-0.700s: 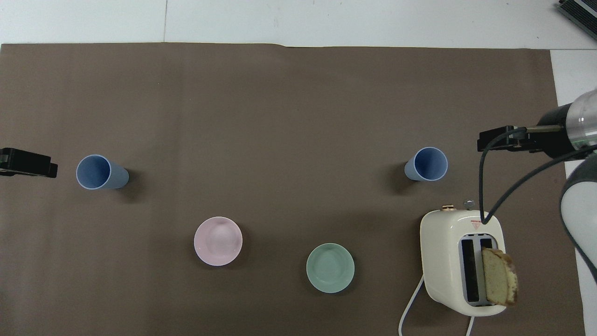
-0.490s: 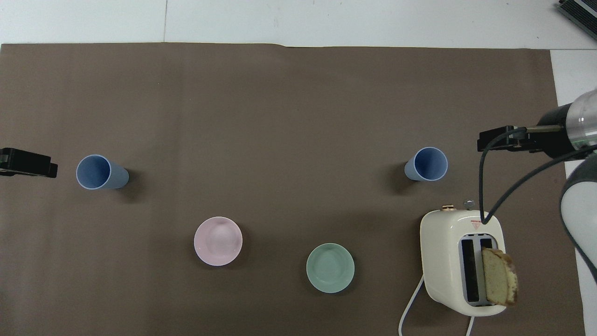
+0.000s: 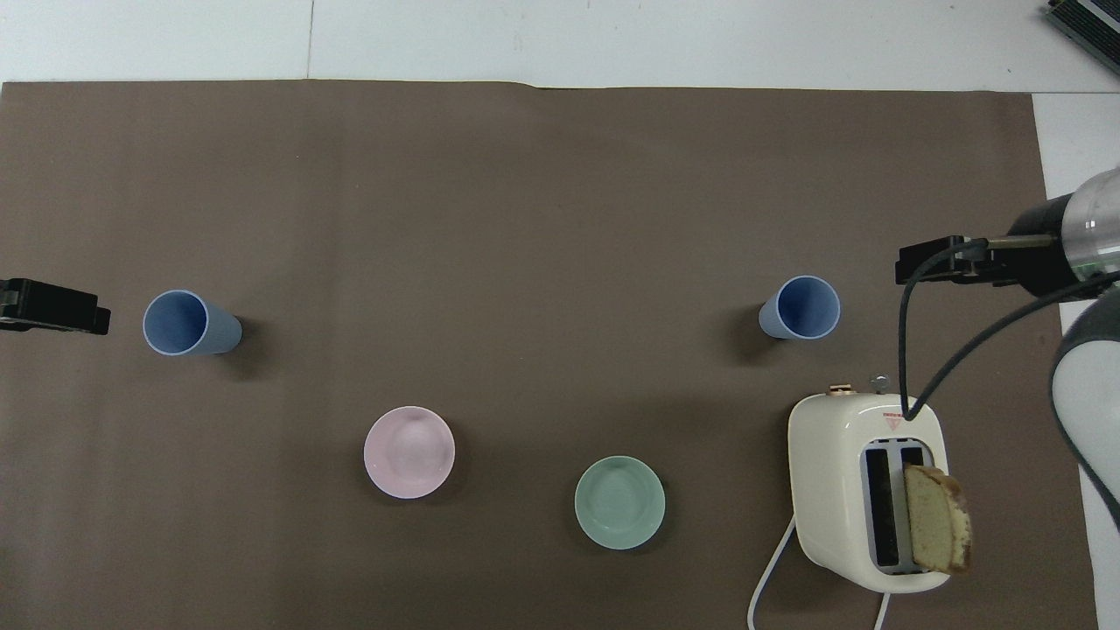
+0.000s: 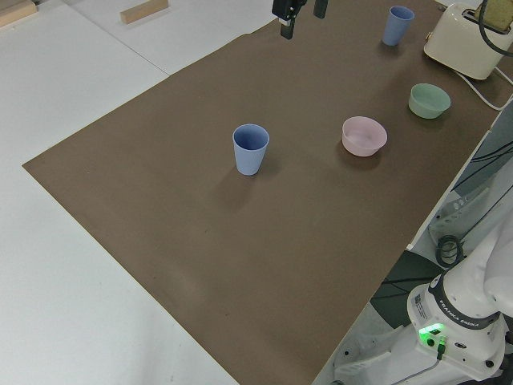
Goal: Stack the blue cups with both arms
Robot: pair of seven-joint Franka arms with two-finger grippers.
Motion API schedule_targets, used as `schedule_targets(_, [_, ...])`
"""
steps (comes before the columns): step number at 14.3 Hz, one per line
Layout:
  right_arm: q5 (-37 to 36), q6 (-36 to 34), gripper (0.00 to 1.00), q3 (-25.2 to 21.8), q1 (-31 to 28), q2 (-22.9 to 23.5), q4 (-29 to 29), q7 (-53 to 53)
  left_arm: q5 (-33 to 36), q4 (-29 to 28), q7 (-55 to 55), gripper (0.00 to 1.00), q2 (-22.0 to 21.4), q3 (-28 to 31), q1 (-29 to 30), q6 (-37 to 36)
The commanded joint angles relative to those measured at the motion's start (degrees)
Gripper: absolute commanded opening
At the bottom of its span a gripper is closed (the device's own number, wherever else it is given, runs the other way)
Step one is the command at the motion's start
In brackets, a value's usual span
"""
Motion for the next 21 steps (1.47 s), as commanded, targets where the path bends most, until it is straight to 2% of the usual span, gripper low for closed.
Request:
schedule_targets(1, [1.3,-0.3,1.00,0.4,-0.9,-0.4,-0.5,-1.0,0.8,-5.0,0.1,1.00,-0.9,0.0,1.5,5.9])
schedule_targets(8, [1.3,-0.3,1.00,0.4,-1.0,-0.4,-0.5,-1.0,0.8,-15.8,0.1,1.00,1.3,0.0,6.3,21.3])
schedule_targets(15, [1.3,-0.3,1.00,0.4,-1.0,-0.4,-0.5,-1.0,0.8,-23.3,-0.5,1.00,9.4,0.0,9.3,33.6])
schedule_targets(21, [1.3,-0.3,1.00,0.4,-1.0,-0.4,-0.5,-1.0,0.8,-29.5,-0.7,1.00,9.8,0.0,9.1,40.5])
